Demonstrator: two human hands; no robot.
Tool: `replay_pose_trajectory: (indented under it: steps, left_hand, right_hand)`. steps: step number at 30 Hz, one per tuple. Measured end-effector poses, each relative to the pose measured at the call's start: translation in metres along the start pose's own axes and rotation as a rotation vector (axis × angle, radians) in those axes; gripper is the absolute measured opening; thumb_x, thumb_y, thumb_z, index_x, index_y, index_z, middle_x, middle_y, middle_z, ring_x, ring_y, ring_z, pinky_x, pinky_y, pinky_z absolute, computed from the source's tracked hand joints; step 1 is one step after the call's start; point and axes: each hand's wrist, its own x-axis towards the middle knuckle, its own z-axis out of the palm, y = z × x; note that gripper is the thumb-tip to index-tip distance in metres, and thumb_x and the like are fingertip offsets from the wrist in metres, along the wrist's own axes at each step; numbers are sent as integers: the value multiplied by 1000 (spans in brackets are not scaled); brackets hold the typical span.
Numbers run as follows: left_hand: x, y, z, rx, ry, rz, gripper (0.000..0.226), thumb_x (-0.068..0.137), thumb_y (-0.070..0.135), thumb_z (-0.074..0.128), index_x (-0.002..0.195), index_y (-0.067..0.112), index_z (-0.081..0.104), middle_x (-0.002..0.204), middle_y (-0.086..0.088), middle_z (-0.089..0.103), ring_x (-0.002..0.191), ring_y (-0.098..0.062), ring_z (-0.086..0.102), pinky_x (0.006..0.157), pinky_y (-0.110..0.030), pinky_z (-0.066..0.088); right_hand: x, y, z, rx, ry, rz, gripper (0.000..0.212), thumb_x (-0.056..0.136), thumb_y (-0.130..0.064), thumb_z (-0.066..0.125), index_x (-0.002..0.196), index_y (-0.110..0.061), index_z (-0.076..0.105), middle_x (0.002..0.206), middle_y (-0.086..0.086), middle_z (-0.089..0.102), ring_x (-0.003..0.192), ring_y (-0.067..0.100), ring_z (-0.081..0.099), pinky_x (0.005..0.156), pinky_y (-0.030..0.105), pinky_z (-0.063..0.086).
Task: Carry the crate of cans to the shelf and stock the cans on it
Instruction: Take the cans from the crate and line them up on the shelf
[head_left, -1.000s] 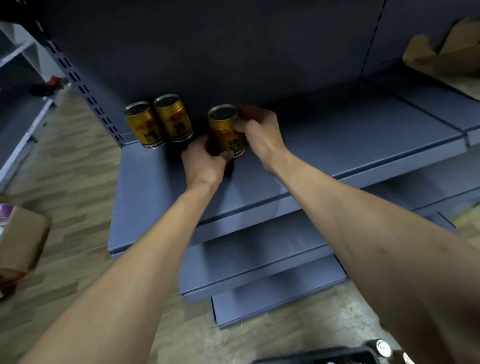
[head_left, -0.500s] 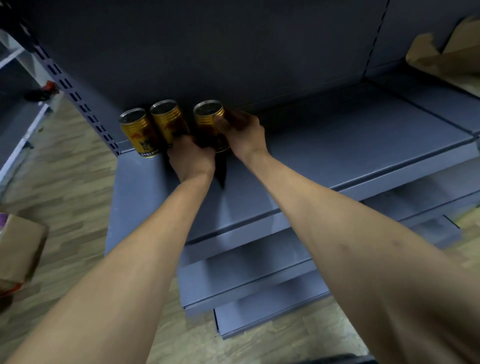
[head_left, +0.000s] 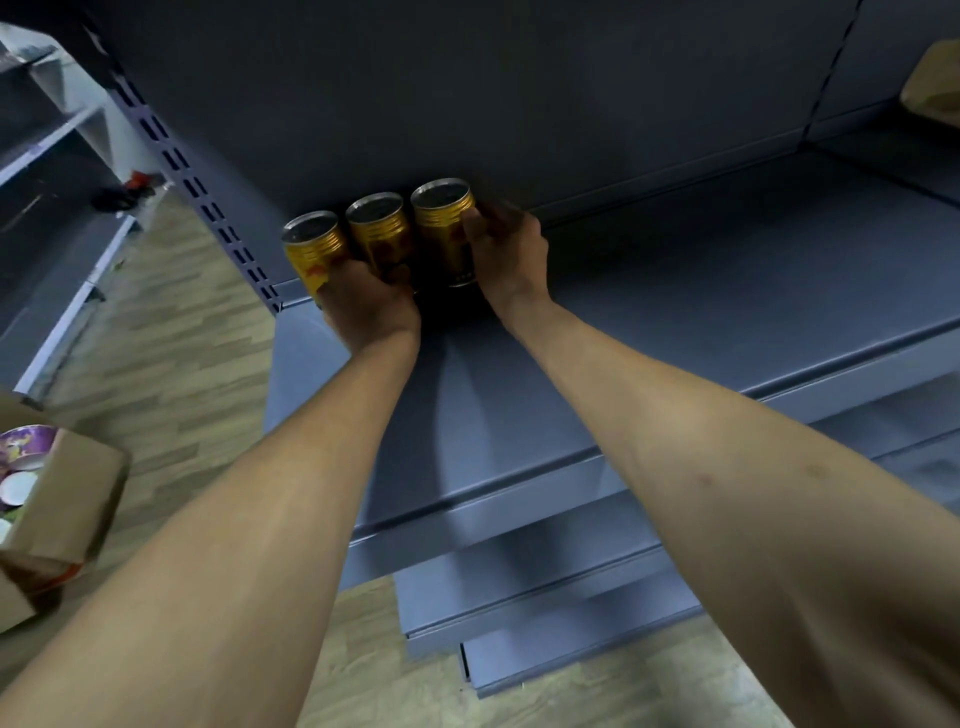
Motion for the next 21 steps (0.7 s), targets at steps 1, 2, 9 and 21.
replay_pose_trajectory:
  steps: [1, 2, 9, 21]
  left_hand:
    - [1, -2, 0, 5, 4, 10, 33, 87, 32, 68, 103, 4, 71, 106, -17, 70, 102, -35, 64, 73, -33, 42]
    - [3, -4, 0, 11, 6, 20, 32, 88, 31, 67, 103, 3, 71, 105, -17, 70, 101, -35, 64, 74, -34, 43]
    - [6, -15, 1, 36, 17, 18, 27, 89, 26, 61, 98, 2, 70, 101, -19, 68, 98, -39, 62, 79, -42, 48]
    - [4, -18, -3, 9, 30, 66, 25, 89, 26, 60, 91, 3, 70, 94, -18, 68, 92, -37, 63, 66, -33, 36]
  right_hand:
    - [-2, 0, 0, 19, -22, 4, 19, 96, -19, 56, 105, -12, 72, 100, 3, 71, 93, 17, 65, 76, 26, 46]
    - [-3, 0, -1, 24, -45, 2, 19, 93, -16, 58, 105, -13, 72, 100, 1, 71, 94, 16, 65, 77, 25, 47]
    - [-8, -2, 6, -152, -11, -99, 21, 84, -19, 73, 104, -12, 70, 104, 0, 71, 100, 16, 65, 72, 14, 34]
    - [-5, -1, 12, -222, -13, -37, 42, 81, -28, 78, 117, -16, 61, 113, -1, 68, 109, 19, 64, 76, 17, 35]
